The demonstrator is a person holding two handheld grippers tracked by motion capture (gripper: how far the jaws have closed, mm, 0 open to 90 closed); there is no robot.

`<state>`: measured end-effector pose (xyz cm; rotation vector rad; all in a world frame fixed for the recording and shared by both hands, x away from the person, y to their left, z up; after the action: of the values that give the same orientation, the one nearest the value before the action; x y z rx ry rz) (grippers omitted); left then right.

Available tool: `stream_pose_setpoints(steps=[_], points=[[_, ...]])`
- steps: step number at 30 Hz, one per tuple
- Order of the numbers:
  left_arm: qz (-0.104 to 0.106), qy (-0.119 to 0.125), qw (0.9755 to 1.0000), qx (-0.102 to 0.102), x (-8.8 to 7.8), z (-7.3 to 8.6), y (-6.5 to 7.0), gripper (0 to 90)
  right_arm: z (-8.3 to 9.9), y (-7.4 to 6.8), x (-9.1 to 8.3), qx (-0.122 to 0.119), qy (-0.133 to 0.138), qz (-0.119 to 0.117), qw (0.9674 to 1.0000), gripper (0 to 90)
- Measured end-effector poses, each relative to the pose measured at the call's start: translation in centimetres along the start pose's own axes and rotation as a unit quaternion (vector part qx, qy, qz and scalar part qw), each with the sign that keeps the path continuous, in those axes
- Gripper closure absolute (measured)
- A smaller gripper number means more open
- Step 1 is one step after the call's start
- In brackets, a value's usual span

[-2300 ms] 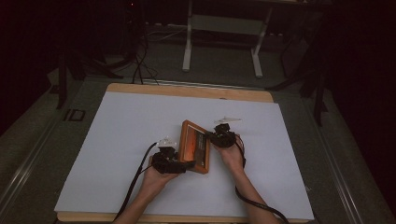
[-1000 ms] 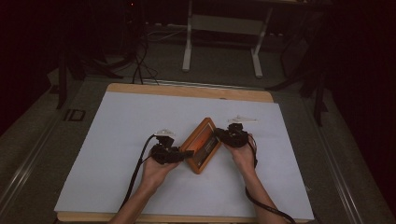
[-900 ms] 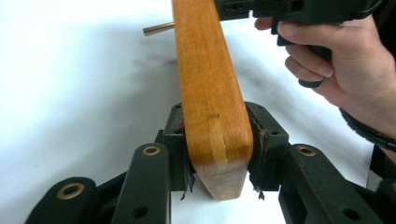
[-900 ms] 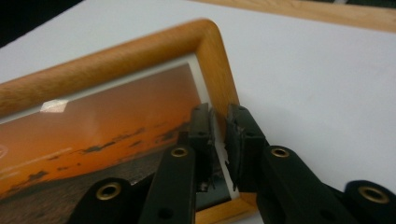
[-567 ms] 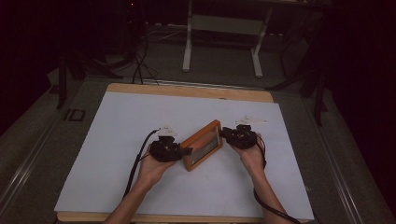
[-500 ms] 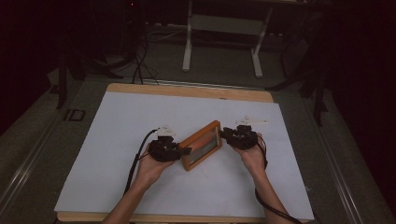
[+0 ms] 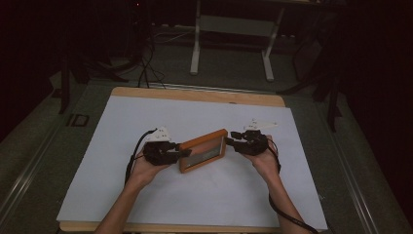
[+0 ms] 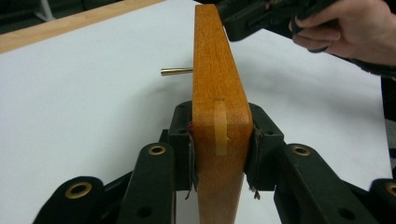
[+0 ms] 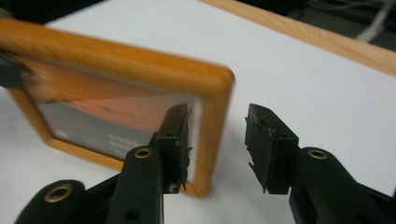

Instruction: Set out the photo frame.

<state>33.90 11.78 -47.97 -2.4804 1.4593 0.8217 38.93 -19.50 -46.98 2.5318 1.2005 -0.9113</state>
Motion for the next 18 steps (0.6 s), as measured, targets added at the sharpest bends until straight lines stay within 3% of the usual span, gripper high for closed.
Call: stream_pose_setpoints(steps=[2,7,18], points=[[-0.002,0.003,1.0000,0.007,0.0,0.3,0.0,68.1,-0.4,-0.3,0.0,-0.007,0.006,-0.006,0.9999,57.2],[-0.016,-0.007,0.9998,-0.004,-0.1,1.6,-0.4,67.6,-1.4,-1.3,0.1,-0.035,0.019,-0.031,0.9987,50.0],[-0.005,0.003,0.9999,-0.010,-0.1,2.1,-0.2,64.8,-2.9,-1.8,1.1,-0.044,0.033,-0.053,0.9971,34.7]])
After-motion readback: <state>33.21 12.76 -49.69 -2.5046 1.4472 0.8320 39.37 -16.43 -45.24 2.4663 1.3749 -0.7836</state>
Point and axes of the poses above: each handheld gripper's, and its own axes: x roughly forward along the jaws, z roughly out of its underside, y roughly to its right, the point moved 1 cm from there along x, roughly forward along the jaws, and after that the axes turned 5 degrees about -y, right-handed, at the moved point
